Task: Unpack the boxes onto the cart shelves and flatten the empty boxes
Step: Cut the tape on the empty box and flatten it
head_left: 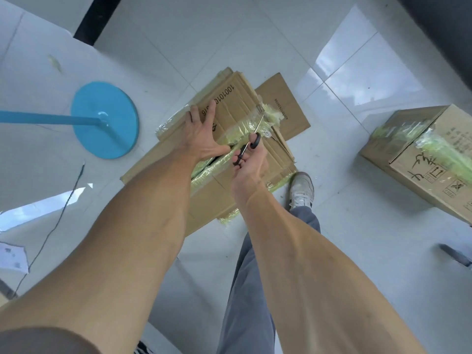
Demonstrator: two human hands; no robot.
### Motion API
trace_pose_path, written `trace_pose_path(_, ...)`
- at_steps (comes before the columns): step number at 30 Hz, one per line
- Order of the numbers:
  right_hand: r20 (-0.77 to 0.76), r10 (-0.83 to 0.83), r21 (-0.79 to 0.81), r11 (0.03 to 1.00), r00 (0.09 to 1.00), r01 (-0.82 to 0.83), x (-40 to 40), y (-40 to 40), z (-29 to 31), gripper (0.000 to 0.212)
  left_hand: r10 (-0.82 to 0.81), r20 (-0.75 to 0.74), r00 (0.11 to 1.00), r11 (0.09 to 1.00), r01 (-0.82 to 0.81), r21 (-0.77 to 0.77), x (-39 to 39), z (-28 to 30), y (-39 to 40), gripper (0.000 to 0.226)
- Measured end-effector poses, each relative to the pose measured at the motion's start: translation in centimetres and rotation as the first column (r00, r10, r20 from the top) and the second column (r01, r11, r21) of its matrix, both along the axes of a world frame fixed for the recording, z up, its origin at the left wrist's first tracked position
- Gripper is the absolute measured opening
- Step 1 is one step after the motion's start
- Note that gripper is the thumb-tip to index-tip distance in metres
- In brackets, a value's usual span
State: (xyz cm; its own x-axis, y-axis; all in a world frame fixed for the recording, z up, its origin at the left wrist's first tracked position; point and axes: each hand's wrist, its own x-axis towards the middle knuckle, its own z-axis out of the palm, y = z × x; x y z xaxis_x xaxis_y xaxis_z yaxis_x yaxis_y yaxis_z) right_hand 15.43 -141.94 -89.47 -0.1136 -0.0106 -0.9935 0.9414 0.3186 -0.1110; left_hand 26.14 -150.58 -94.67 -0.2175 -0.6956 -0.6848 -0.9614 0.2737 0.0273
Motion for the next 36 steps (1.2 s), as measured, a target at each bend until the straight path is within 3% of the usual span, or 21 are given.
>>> trace_pose_path(5,0.032,-0.146,0.023,0.989,0.989,0.145,0.2,-1.0,-0.1,0.026,0.053,-0.005,0.999,0.999,-0.053,0.007,-0.1,-0.5,0.6,0.131)
trace_pose_path(14,0.024,-0.074,-0.030,0.997,0.997,0.075,0.3,0.0,-0.1,0.021,0.041,-0.026,0.999,0.999,-0.041,0.035,0.2,0.1,-0.3,0.127)
trace_pose_path(20,0.068,0.059,-0.049,0.997,0.996,-0.055,-1.0,-0.4,-0.7,0.041,0.050,-0.024,0.998,0.997,-0.048,0.060,-0.3,1.0,-0.4,0.125)
trace_pose_path(23,0.014,0.043,-0.056,0.998,0.999,-0.042,-1.8,0.7,-1.1,0.030,0.052,-0.033,0.998,0.997,-0.050,0.067,-0.3,0.8,-0.3,0.124)
trace_pose_path(26,-0.071,0.074,-0.053,0.996,0.995,-0.078,-2.3,0.8,-1.2,0.016,0.043,-0.029,0.999,0.998,-0.042,0.043,0.0,0.3,-0.2,0.125)
trace_pose_path(31,0.007,0.145,-0.080,0.986,0.989,-0.144,-0.4,0.6,-0.8,0.039,-0.005,0.016,1.000,0.997,0.006,-0.075,-0.4,-0.3,0.8,0.116)
trace_pose_path(33,0.026,0.152,-0.102,0.984,0.988,-0.148,0.0,0.8,-0.6,0.043,-0.030,0.028,0.999,0.988,0.034,-0.150,-1.6,-0.8,1.3,0.110)
trace_pose_path(36,0.004,0.183,-0.060,0.981,0.983,-0.182,0.0,2.1,-0.9,0.034,0.009,-0.012,1.000,0.996,-0.010,-0.093,-3.9,-1.5,0.5,0.120)
